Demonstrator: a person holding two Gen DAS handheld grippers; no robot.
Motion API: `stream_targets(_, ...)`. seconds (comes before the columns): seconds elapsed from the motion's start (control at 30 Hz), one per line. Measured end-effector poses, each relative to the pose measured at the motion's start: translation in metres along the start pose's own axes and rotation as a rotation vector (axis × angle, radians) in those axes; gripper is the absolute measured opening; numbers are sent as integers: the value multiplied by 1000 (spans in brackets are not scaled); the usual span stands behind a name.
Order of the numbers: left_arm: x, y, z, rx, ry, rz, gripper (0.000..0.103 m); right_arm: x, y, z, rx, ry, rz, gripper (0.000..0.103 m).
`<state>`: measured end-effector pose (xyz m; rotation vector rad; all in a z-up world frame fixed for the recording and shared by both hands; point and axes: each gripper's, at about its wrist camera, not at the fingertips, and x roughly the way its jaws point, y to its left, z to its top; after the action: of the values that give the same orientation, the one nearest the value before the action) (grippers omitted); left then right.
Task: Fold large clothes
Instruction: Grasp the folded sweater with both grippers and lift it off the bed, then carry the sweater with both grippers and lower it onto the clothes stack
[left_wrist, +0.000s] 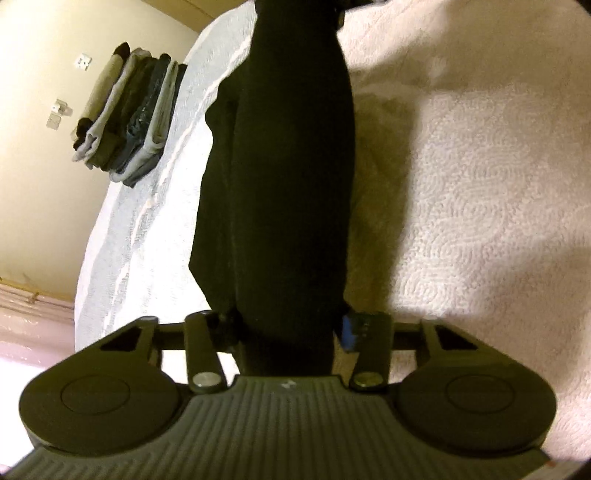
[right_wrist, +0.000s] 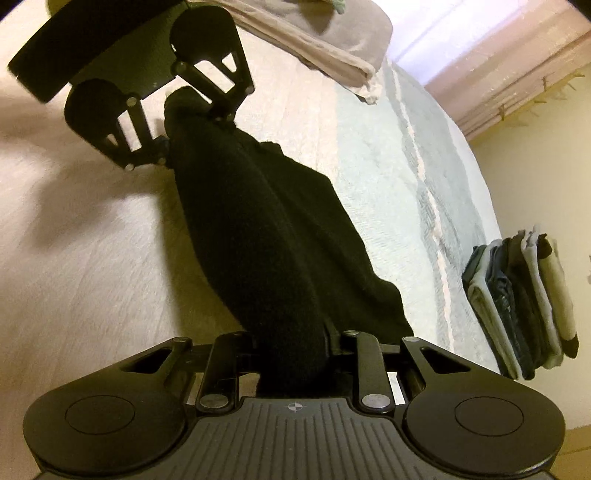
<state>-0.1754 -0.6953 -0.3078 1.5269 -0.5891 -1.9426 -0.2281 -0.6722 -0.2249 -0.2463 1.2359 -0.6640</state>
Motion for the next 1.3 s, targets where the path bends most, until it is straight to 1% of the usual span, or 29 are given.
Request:
stream_targets(0.03, -1, 1, 1, 7, 1, -18, 33, -5, 1, -2, -11, 4, 8, 21)
stream_targets(0.07, -4, 2, 3, 12, -2, -39, 29, -11, 1, -3, -24, 10, 17, 21)
stream_targets(0.13, -15, 9, 12, -2, 6, -100, 25, -26, -5, -6, -47, 38, 57, 21)
stream_targets(0.2, -34, 19, 22, -55, 11, -179, 25, -48, -8, -9, -65, 53, 112, 21)
stream_targets(0.23, -43, 22, 28, -63, 13, -210, 25, -58, -8, -10, -75, 60, 134, 21)
stream_targets(0.3, -64, 28, 38, -71, 20, -258, 25, -79, -8, -11, -94, 73, 181, 21)
stream_targets(0.37, -82, 35, 47, -105, 29, -311, 25, -96, -8, -11, -104, 78, 201, 20)
stream_targets(0.47, -107, 42, 58, -124, 42, -342, 25, -118, -7, -9, -89, 92, 221, 20)
stream_targets(0.57, -126, 50, 65, -138, 48, -355, 25, -135, -12, -3, -64, 101, 227, 20)
stream_targets(0.7, -148, 60, 74, -131, 55, -352, 25, -161, -14, 1, -86, 89, 209, 20)
stream_targets(0.9, -172, 69, 87, -127, 63, -313, 25, -184, -29, -3, -102, 61, 186, 20)
stream_targets(0.97, -180, 70, 93, -134, 68, -306, 25, -185, -37, -8, -114, 49, 185, 20)
stream_targets(1.13, -180, 83, 118, -142, 86, -312, 25, -186, -71, -32, -126, 21, 200, 20)
stream_targets(1.3, -165, 100, 164, -155, 115, -318, 25, -183, -122, -77, -145, -10, 223, 20)
